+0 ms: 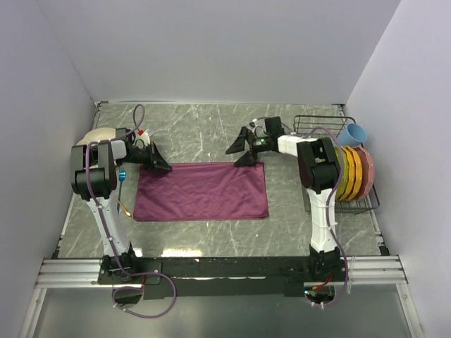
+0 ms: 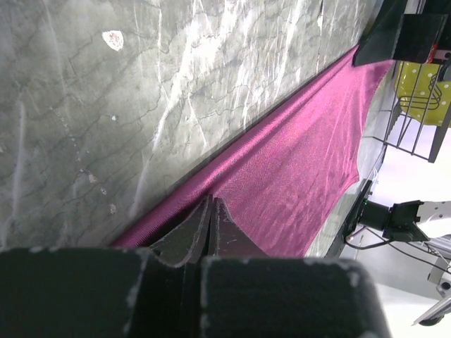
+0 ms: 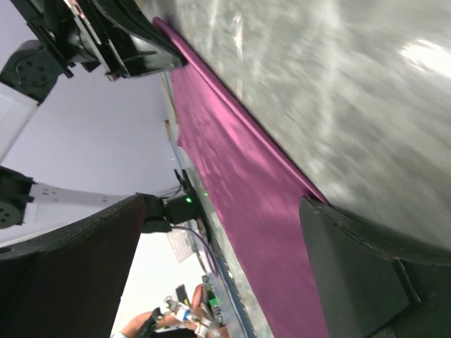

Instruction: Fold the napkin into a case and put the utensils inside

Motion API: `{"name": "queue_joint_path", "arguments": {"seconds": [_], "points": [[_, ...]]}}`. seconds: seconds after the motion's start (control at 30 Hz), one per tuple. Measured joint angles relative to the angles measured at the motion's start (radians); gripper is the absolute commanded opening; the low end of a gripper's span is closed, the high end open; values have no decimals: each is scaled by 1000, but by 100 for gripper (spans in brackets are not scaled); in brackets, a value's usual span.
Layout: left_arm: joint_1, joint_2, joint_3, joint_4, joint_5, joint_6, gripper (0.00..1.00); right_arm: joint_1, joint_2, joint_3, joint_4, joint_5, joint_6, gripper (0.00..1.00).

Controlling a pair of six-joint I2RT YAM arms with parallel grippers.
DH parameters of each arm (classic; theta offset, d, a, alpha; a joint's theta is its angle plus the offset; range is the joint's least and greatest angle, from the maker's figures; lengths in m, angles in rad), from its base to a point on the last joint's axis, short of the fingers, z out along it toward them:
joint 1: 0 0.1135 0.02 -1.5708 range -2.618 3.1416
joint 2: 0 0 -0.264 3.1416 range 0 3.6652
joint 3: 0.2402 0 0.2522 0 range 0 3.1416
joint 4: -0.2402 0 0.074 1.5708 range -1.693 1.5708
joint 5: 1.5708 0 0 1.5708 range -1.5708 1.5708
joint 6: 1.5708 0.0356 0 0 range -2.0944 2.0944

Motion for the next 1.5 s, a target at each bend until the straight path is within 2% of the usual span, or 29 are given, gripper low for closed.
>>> {"name": "queue_joint_path", "arguments": {"seconds": [0.2, 0.5, 0.57, 0.7, 0.77, 0.8, 0.9, 1.0, 1.13, 1.33, 1.5], "points": [[0, 3, 5, -8, 0, 2, 1, -60, -23, -2, -133, -18, -161, 100], [1, 3, 29, -27, -23, 16, 2, -70, -52, 1, -218, 18, -258, 100], [2, 3, 41, -31, -34, 25, 10, -71, -69, 1, -241, 51, -280, 100], [-2, -8, 72, -41, -58, 48, 41, -72, -120, 1, -299, 150, -316, 100], [-8, -40, 89, -52, -82, 51, 46, -70, -159, 2, -335, 192, -327, 100], [-12, -66, 93, -58, -105, 50, 53, -66, -183, 2, -355, 211, -332, 100], [-18, -211, 85, -85, -188, 50, 57, -52, -280, 2, -423, 282, -343, 100], [-10, -398, 13, -109, -289, 55, 57, -39, -396, -11, -473, 360, -351, 100], [24, -631, -161, -192, -480, 72, 54, -23, -537, -89, -527, 485, -359, 100], [66, -631, -314, -291, -657, 106, 46, 6, -617, -242, -612, 676, -371, 100], [67, -586, -338, -310, -745, 117, 43, 15, -613, -321, -647, 770, -379, 100]]}}
